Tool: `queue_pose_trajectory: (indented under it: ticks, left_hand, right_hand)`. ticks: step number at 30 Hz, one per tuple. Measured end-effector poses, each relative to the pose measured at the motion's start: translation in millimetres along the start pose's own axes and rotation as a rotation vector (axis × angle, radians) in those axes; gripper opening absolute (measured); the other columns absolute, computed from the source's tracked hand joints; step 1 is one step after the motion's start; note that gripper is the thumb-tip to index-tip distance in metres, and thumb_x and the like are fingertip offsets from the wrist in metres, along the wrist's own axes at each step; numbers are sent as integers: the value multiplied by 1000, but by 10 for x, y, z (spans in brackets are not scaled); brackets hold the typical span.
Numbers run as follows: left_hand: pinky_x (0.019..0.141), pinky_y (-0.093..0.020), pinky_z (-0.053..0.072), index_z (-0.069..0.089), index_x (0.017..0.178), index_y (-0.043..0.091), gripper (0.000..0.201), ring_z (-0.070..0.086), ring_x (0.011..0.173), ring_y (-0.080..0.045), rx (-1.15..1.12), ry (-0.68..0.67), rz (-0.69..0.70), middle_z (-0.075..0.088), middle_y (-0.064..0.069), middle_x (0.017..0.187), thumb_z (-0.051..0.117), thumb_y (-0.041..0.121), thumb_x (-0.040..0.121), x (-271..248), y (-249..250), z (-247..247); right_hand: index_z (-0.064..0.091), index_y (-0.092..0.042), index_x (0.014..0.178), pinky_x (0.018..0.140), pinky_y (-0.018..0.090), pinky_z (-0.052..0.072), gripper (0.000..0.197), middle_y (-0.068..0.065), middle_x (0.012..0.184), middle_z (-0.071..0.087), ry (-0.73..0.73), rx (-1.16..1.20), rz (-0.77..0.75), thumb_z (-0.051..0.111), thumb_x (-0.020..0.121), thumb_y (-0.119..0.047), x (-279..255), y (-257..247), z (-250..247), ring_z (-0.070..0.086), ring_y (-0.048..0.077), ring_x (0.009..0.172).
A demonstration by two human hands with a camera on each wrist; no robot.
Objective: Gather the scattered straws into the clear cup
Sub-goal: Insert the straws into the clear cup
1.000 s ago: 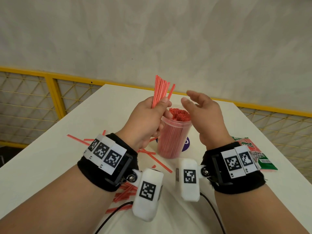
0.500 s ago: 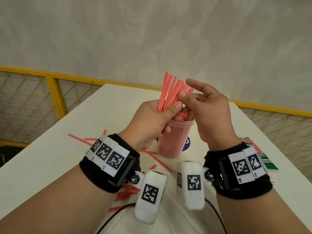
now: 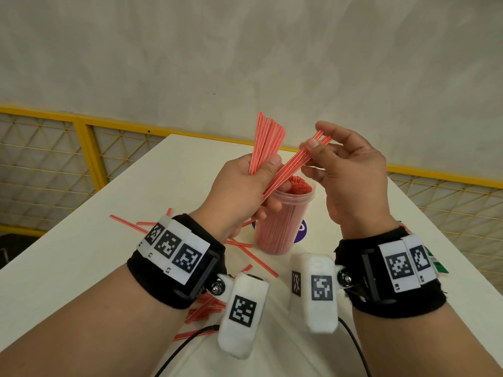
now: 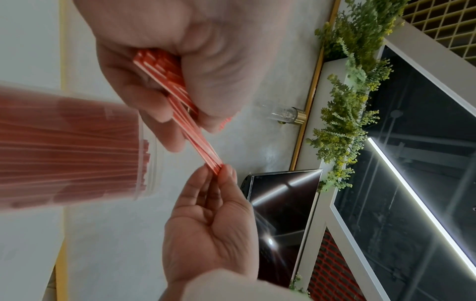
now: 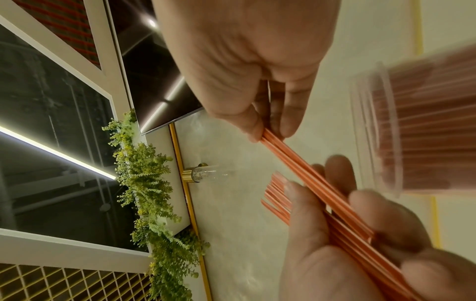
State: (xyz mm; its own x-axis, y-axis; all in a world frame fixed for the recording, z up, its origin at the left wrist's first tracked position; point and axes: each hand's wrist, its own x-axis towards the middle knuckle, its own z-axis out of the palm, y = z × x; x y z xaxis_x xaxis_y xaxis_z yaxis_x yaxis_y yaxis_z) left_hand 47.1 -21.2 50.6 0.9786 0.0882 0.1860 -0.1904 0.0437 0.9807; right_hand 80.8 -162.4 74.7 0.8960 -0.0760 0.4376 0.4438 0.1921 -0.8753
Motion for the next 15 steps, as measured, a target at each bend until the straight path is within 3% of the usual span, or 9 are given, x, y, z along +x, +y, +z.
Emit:
queue_pose_trajectory:
  ticks: [3, 5, 8, 10, 12, 15]
  left_hand:
    - [38, -18, 39, 66, 95, 21, 25, 59, 46, -7, 87, 135, 20, 72, 4, 83, 50, 39, 99, 41, -22, -28]
    - [48, -17, 42, 66, 93, 23, 25, 54, 44, 0, 124, 175, 30, 69, 8, 89, 48, 39, 100, 67, -36, -32]
    - [80, -43, 53, 67, 92, 25, 25, 51, 46, 4, 153, 172, 20, 68, 11, 90, 47, 39, 100, 61, -29, -12]
    - [93, -54, 48, 66, 91, 25, 25, 50, 45, 5, 151, 165, 12, 67, 11, 88, 47, 39, 100, 45, -15, 1]
    - [96, -56, 46, 66, 90, 26, 26, 49, 44, 5, 149, 166, 2, 65, 11, 85, 46, 39, 100, 42, -8, 5]
    - [98, -56, 44, 66, 89, 26, 27, 49, 45, 4, 146, 166, -13, 64, 12, 83, 46, 39, 100, 40, -1, 3]
  right_hand:
    - [68, -19, 101, 65, 28, 55, 23, 2, 69, 68, 123, 96, -68, 68, 86, -2, 44, -10, -42, 69, 16, 74]
    - [67, -21, 101, 67, 29, 55, 24, 1, 68, 66, 198, 116, -114, 66, 87, -2, 65, -11, -74, 68, 15, 76]
    - [66, -24, 101, 68, 29, 56, 25, 3, 70, 62, 246, 60, -174, 66, 88, -3, 85, 16, -108, 66, 13, 74]
    - [67, -23, 103, 67, 27, 57, 26, -1, 66, 59, 253, -16, -220, 66, 88, -2, 99, 45, -124, 66, 10, 72]
    - [67, -22, 105, 66, 28, 58, 27, -1, 66, 56, 245, -104, -261, 66, 87, -3, 115, 75, -135, 65, 10, 70]
    - [67, -32, 104, 73, 40, 60, 30, 4, 70, 55, 206, -242, -305, 67, 86, -8, 119, 119, -131, 64, 16, 69]
